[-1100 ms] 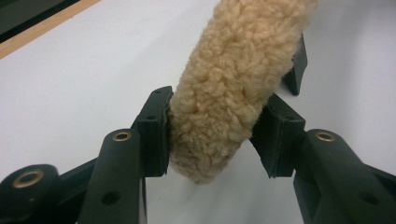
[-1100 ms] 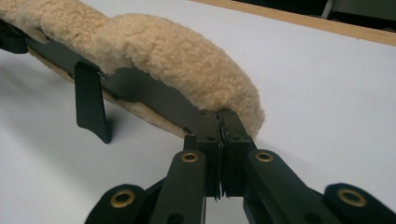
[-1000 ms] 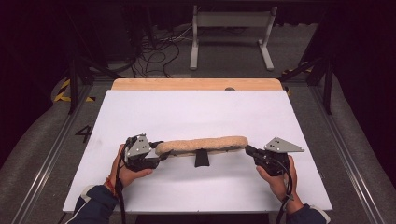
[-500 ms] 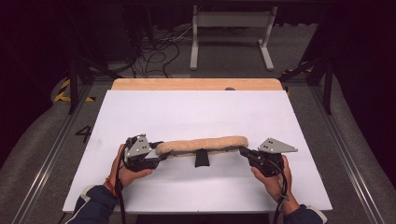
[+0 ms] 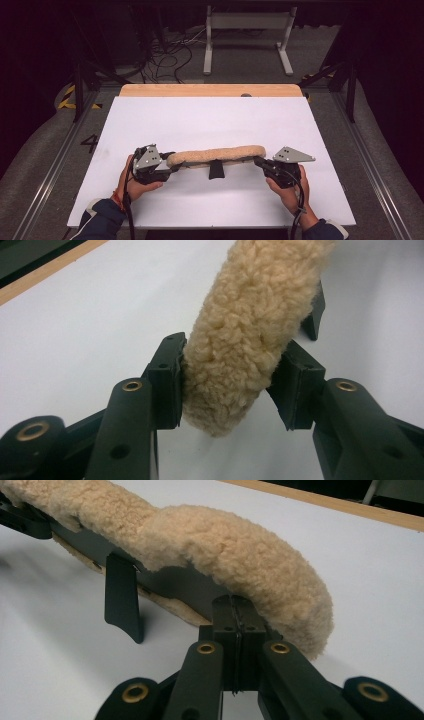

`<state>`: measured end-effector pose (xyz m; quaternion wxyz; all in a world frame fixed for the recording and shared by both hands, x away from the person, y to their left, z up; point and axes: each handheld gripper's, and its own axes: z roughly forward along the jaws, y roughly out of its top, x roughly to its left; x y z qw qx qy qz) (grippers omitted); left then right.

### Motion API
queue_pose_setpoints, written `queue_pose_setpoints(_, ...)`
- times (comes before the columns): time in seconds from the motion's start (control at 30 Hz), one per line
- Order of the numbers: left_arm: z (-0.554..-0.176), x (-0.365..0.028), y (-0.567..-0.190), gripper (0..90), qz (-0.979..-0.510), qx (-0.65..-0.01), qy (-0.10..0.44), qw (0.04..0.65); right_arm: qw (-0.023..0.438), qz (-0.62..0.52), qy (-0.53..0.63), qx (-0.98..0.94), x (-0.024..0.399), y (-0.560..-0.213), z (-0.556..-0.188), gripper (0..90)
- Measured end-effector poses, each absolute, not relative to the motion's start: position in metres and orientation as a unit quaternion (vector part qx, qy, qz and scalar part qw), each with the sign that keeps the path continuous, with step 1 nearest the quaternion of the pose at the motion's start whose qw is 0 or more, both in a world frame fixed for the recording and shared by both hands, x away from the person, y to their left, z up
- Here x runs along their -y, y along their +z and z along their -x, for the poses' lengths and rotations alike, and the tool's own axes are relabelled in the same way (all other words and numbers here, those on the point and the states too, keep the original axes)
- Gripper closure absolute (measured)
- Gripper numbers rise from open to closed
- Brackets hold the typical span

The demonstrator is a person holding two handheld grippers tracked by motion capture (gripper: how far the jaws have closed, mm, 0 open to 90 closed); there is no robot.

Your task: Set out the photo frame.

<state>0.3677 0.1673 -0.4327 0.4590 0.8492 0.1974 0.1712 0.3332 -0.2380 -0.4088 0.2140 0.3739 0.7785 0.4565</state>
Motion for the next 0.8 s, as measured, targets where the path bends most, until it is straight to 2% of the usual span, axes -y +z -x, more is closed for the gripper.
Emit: queue_pose_setpoints(0.8, -0.358, -0.168, -0.432, 59.3, -0.857, -0.179, 0.169, 0.454, 0.218, -0.390, 0.449, -0.774, 0.238, -0.412, -0.347, 90.0)
